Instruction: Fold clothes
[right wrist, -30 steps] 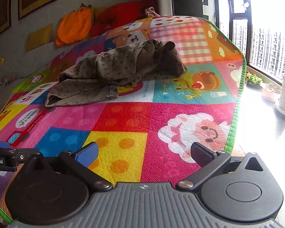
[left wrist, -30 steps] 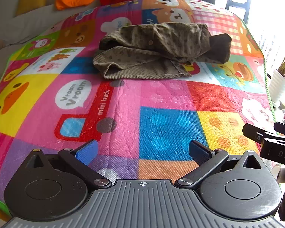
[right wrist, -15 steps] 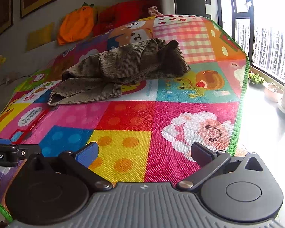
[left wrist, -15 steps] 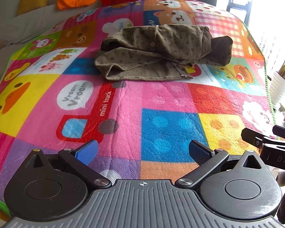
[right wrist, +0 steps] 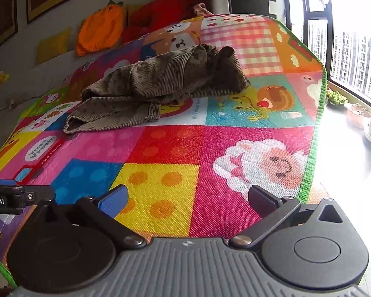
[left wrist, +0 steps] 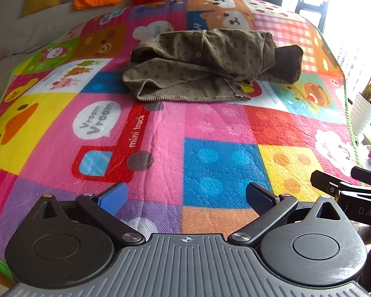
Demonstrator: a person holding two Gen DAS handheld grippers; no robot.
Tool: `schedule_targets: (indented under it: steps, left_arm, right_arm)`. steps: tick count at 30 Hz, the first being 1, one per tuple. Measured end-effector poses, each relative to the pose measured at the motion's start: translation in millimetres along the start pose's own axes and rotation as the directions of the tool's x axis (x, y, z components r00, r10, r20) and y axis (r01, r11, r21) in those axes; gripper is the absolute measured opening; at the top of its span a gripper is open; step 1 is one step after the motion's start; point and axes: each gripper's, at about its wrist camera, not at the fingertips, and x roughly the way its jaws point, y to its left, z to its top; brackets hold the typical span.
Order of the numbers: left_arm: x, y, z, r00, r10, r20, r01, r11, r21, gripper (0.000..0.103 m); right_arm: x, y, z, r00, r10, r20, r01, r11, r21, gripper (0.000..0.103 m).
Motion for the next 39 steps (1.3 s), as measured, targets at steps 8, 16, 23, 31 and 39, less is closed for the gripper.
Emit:
schedule_targets:
  steps: [8,16,23,31,39]
  left_arm:
    - [0.1,0.1,-0.8,1.0,-0.002,-0.002,0.002,1.0,0.0,0.103]
    - [0.9,1.0,-1.5,1.0,-0.004,-0.007,0.004,1.0,-0.005,0.103]
    - [3.6,2.5,-1.8,1.0,-0.003,-0.014,0.003,1.0,-0.013,0.103]
    - [10.1,3.0,16.3,1.0,-0.018,-0.012,0.019,0.999,0.037,0.103]
    - [50.8,10.5,80.3,0.991,-0.135,0.012,0.135,0.989,0.053,0.103]
  right_arm:
    - [0.5,-0.1,-1.7,1.0,0.005,-0.009,-0.005,1.0,0.004,0.103]
    - [1.1,0.0,-2.8,1.0,0.01,-0.016,-0.009,1.0,0.004,0.103]
    - [2.2,0.5,-3.0,1.0,0.009,-0.022,-0.009,1.0,0.002,0.103]
    - [10.1,2.8,6.2,0.998,0.035,-0.052,-0.037,0.999,-0.035,0.103]
    - [43.9,-6.8,67.0,0.997,0.073,-0.033,-0.076,0.994,-0.08,0.103]
